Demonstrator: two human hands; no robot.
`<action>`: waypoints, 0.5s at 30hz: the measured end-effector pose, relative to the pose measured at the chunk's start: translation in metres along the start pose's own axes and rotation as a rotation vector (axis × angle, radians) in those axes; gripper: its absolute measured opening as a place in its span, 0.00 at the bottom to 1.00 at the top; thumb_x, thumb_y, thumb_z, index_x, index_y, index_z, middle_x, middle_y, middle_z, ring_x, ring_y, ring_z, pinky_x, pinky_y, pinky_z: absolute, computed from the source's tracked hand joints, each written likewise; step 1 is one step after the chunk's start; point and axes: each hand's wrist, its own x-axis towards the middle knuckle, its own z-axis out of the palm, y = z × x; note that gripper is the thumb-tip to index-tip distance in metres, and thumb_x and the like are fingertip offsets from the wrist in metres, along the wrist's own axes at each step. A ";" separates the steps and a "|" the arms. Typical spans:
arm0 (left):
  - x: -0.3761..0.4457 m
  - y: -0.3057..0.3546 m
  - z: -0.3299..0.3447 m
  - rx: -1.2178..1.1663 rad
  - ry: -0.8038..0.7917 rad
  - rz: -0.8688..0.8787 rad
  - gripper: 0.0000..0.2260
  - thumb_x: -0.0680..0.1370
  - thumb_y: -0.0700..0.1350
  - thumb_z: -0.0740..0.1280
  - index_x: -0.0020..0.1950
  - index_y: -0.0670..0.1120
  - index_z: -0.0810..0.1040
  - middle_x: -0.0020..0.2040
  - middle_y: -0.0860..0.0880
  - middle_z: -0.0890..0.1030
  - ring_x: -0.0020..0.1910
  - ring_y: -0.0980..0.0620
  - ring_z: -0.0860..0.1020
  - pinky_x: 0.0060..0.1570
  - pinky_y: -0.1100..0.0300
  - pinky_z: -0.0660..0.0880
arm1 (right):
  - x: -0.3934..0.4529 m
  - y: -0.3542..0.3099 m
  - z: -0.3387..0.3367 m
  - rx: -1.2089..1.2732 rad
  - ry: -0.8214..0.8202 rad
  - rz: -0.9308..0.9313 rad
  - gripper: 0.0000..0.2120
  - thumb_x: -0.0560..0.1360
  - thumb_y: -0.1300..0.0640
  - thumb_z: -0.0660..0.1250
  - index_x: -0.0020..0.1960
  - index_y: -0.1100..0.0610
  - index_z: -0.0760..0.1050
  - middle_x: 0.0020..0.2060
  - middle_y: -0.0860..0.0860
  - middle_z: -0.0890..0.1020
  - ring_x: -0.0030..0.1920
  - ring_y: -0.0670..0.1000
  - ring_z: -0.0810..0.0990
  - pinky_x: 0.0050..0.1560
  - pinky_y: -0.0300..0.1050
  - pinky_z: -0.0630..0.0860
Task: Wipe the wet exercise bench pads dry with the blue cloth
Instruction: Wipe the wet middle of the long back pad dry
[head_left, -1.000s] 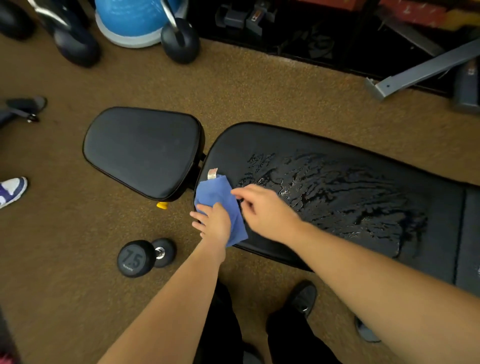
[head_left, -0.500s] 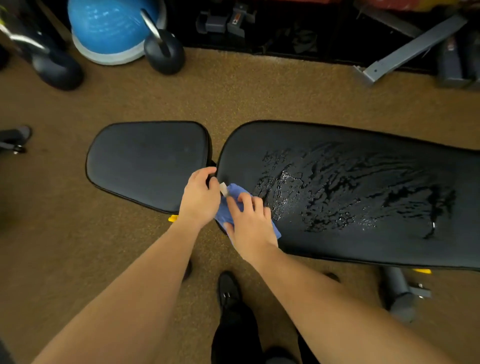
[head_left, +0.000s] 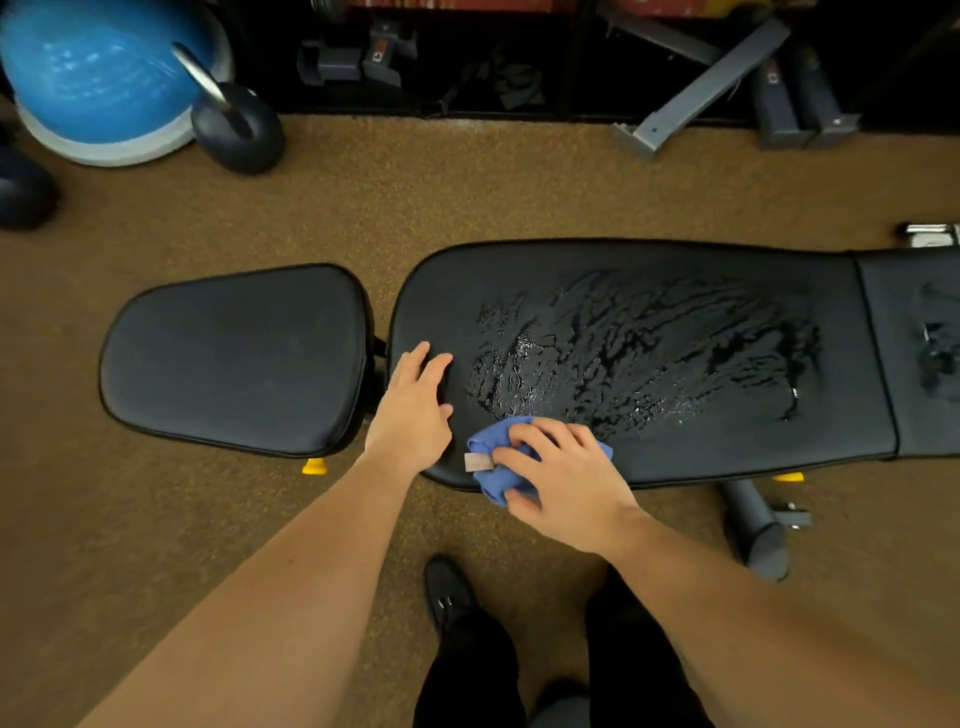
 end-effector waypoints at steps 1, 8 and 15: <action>0.000 0.000 -0.001 -0.008 -0.001 -0.007 0.29 0.82 0.39 0.64 0.80 0.52 0.58 0.82 0.52 0.50 0.81 0.49 0.47 0.76 0.51 0.58 | -0.004 0.005 -0.001 -0.006 0.008 0.005 0.18 0.75 0.42 0.63 0.63 0.46 0.76 0.65 0.48 0.75 0.66 0.53 0.71 0.62 0.52 0.69; 0.004 0.004 -0.007 0.041 0.002 -0.030 0.30 0.78 0.41 0.69 0.78 0.52 0.62 0.80 0.51 0.54 0.79 0.47 0.55 0.72 0.46 0.66 | -0.036 0.047 -0.013 -0.071 0.055 0.007 0.15 0.73 0.47 0.64 0.59 0.47 0.77 0.59 0.48 0.77 0.63 0.53 0.73 0.60 0.52 0.70; 0.006 0.018 -0.005 0.074 0.032 -0.062 0.32 0.79 0.54 0.65 0.80 0.52 0.57 0.78 0.48 0.57 0.77 0.44 0.57 0.72 0.46 0.63 | -0.069 0.083 -0.020 -0.016 0.139 0.177 0.24 0.71 0.45 0.63 0.66 0.47 0.72 0.57 0.49 0.76 0.58 0.54 0.72 0.56 0.53 0.72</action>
